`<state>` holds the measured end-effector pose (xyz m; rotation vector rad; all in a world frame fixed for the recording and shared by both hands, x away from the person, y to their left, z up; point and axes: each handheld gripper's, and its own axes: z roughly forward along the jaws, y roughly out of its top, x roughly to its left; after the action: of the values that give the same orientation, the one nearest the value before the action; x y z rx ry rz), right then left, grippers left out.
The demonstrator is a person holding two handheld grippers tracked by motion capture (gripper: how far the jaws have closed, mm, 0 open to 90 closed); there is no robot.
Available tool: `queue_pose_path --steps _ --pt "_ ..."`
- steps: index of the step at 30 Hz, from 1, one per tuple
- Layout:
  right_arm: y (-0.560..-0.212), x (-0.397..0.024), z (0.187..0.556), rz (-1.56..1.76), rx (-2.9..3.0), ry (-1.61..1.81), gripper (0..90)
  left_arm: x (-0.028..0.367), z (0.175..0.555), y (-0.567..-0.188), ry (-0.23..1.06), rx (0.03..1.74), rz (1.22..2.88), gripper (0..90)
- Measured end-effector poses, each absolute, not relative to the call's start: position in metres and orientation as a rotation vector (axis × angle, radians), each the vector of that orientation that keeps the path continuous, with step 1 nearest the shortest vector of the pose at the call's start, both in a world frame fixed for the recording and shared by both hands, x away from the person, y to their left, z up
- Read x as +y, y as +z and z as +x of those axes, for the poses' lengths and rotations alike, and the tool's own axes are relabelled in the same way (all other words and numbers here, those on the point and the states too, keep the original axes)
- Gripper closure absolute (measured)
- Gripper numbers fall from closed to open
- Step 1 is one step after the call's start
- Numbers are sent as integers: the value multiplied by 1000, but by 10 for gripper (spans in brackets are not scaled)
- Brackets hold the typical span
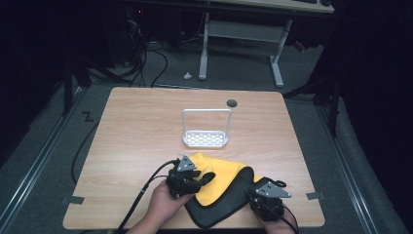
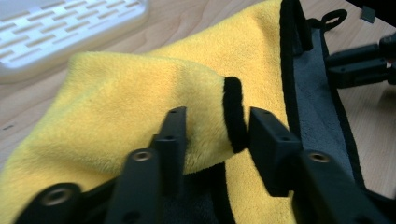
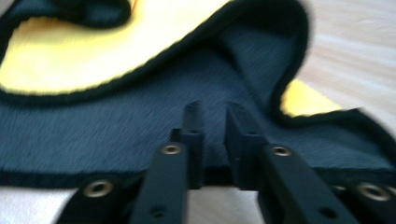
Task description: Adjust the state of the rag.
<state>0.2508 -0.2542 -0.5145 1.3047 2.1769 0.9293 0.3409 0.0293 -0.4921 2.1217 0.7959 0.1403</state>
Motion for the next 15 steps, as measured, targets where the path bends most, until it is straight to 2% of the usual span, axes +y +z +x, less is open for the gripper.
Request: queue_pose_path --steps 1,3,10,15 --pt "-516 -252 250 1295 2202 918 867 30 341 -491 158 793 2121 763" --pt "-518 -249 250 1291 2225 889 888 36 341 -487 174 800 2104 796" --pt "-521 -254 252 1309 2227 840 900 89 340 -468 185 875 1967 800" --pt "-522 -266 256 1344 2186 818 900 128 339 -477 176 955 1950 798"
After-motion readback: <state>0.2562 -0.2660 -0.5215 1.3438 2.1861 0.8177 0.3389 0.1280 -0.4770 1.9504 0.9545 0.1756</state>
